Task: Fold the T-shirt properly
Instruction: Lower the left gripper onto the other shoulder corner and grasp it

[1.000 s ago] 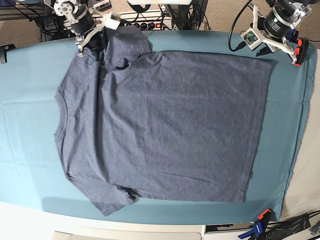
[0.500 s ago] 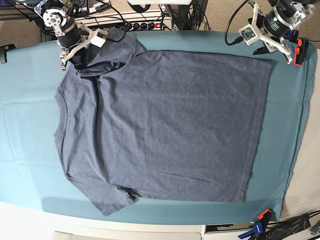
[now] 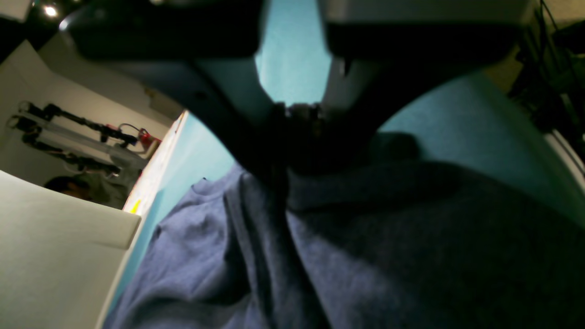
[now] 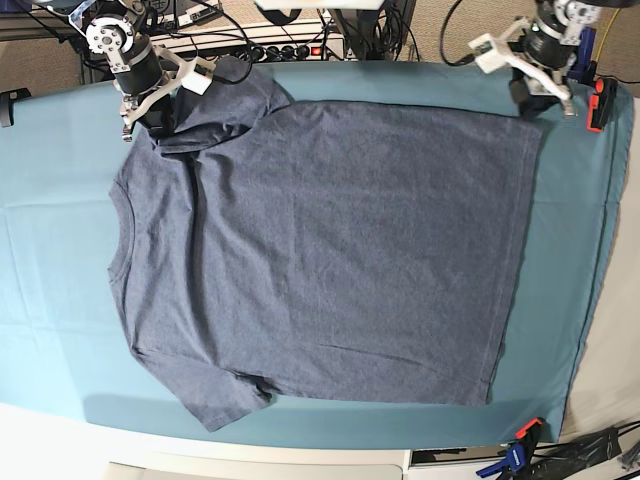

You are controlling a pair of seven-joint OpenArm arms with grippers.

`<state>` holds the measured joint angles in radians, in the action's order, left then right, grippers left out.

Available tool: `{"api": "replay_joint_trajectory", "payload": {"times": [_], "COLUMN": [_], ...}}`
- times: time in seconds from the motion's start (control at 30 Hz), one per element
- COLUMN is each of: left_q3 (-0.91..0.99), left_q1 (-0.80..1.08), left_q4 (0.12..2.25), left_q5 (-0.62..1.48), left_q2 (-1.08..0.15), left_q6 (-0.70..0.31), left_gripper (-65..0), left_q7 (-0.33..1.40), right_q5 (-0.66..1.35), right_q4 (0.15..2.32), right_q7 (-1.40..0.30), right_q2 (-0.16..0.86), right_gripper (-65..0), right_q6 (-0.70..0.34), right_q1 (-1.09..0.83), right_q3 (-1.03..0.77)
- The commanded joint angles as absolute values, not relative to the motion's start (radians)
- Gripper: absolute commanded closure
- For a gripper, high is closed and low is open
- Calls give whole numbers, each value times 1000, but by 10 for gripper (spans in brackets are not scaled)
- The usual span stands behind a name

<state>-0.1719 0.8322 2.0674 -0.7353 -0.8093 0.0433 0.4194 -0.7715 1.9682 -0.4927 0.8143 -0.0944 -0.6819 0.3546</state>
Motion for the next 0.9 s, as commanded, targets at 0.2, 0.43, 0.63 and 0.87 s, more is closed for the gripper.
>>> {"api": "replay_joint_trajectory", "payload": {"times": [0.2,0.43,0.63,0.87], "left_q3": [-308,-380,-384,-384], "left_q1": [710,617,612,596], "left_q4": [1958,1866,1854,1853], "left_q5": [-767,-766,-755,-694], "left_q2": [-823,-841,-865,-874], "left_q6": [63,64,64,54], "left_gripper": [-217,-217,-217,-217], "left_q7": [419,418,418,419], "right_q5": [-778,-778,-778,-777], "right_q4": [1982,1982,1982,1982], "right_q7": [-493,-492,-490,-491], "right_q2": [828,828,828,828], "right_gripper": [0,0,0,0], "right_q6": [-76,-76,-76,-76], "right_q1": [-685,-685,-685,-685], "right_q3": [346,346,346,346]}}
